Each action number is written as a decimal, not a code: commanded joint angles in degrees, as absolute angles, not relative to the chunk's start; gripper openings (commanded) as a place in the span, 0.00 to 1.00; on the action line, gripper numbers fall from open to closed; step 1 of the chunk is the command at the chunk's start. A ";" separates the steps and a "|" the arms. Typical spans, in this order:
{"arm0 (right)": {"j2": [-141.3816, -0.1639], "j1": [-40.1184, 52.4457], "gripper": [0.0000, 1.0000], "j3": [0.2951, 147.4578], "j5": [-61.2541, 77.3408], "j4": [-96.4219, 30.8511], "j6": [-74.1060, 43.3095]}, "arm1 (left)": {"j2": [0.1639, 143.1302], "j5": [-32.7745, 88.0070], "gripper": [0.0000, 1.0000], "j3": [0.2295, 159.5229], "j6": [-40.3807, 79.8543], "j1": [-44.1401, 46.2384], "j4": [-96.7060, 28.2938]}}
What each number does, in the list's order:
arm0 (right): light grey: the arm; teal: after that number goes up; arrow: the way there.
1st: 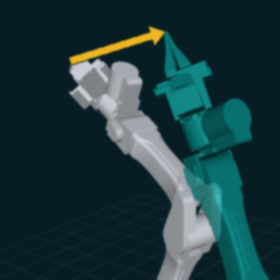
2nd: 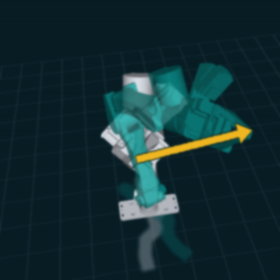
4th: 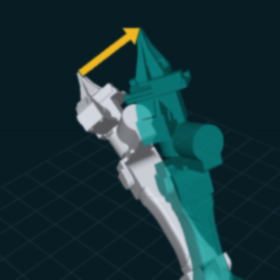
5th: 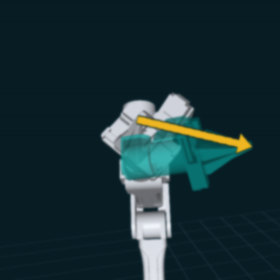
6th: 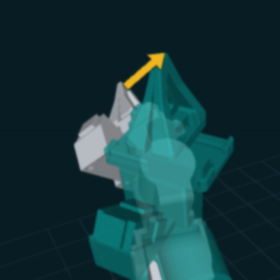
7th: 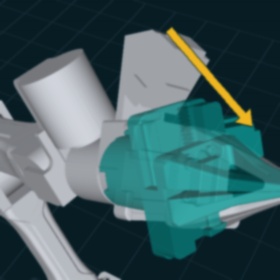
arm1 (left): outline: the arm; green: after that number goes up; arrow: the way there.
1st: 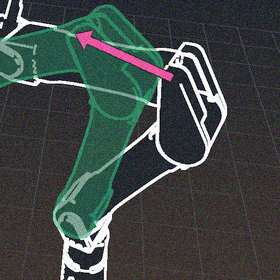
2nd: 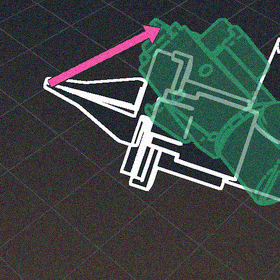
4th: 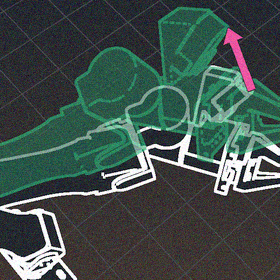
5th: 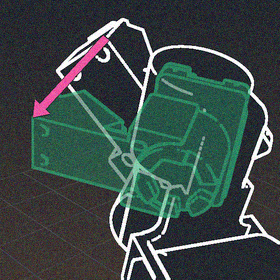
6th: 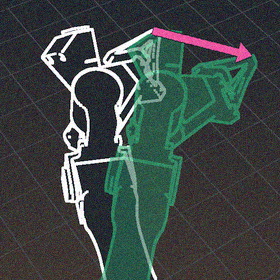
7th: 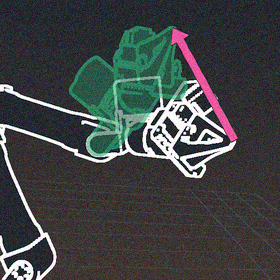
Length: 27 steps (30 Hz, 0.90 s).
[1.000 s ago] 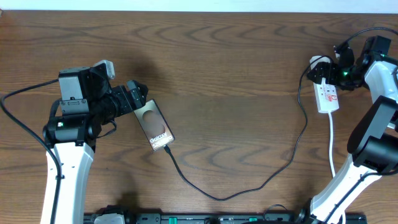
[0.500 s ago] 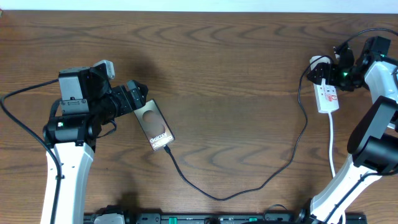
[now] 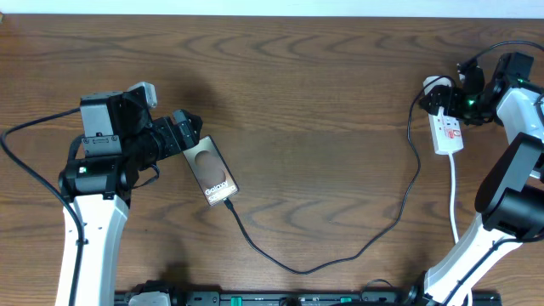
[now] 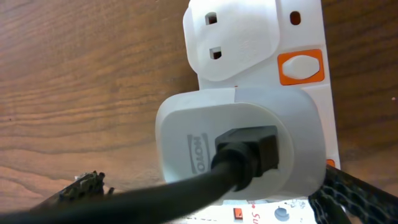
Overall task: Plug charger to phone and switch on socket
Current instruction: 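Press the power strip's orange switch beside the charger with the right gripper, then lift the right gripper up and away from the power strip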
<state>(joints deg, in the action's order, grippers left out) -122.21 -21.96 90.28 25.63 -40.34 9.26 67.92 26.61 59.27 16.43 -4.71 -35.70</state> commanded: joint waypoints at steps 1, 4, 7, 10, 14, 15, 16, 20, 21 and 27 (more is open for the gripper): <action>-125.47 -19.20 0.99 87.74 28.58 -42.61 5.78 | 67.35 25.91 0.92 59.96 15.46 -4.54 -35.77; -125.14 -19.97 0.99 88.20 25.39 -43.81 4.40 | 67.35 25.91 0.92 59.96 15.46 -4.54 -35.75; -124.09 -20.99 0.99 88.31 21.32 -44.73 2.61 | 67.35 25.91 0.92 59.96 15.46 -4.54 -35.75; -122.61 -21.82 0.99 88.36 18.81 -45.69 2.13 | 67.35 25.91 0.92 59.96 15.46 -4.54 -35.75; -119.72 -22.55 0.99 88.40 14.55 -47.22 2.15 | 67.35 25.91 0.92 59.96 15.46 -4.54 -35.75; -119.13 -22.63 0.99 88.40 13.43 -47.46 2.11 | 67.35 25.91 0.92 59.96 15.49 -4.54 -35.75; -118.39 -22.72 0.99 88.40 12.23 -47.77 2.09 | 67.35 25.91 0.91 59.96 15.46 -4.54 -35.77; -115.87 -22.96 0.99 88.40 8.45 -49.08 1.72 | 67.35 25.91 0.92 59.96 15.49 -4.54 -35.77; -115.07 -22.96 0.99 88.40 7.51 -49.50 1.72 | 67.35 25.91 0.92 59.96 15.49 -4.54 -35.77; -107.83 -22.94 0.99 88.40 4.95 -51.86 1.74 | 67.35 25.91 0.91 59.96 15.46 -4.54 -35.77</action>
<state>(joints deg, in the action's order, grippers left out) -113.08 -22.76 88.51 7.55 -51.13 2.48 67.92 26.61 59.27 16.43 -4.71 -35.73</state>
